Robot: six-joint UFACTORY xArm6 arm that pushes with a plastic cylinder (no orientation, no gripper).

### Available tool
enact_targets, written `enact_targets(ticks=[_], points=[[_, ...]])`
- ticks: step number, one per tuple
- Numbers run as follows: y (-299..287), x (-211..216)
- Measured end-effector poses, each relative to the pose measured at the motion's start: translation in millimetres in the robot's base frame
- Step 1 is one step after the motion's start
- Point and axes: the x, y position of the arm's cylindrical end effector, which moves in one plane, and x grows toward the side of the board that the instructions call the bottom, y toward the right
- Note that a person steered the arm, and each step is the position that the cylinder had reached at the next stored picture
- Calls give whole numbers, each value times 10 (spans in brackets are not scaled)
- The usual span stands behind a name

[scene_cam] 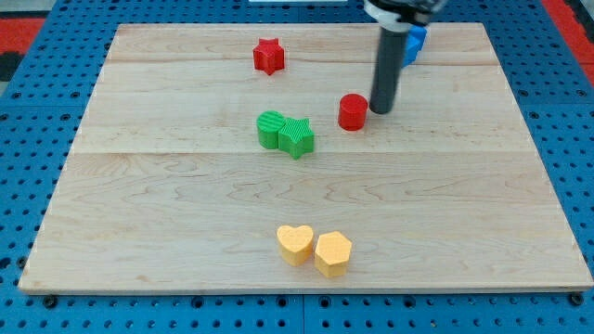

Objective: Place the red circle at the bottom right

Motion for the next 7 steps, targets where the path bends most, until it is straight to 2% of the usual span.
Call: enact_targets(ticks=[1,2,3,4,5,7], points=[[-103,-297],[-467,-550],[-883,-438],[-486,332],[55,721],[-279,-15]])
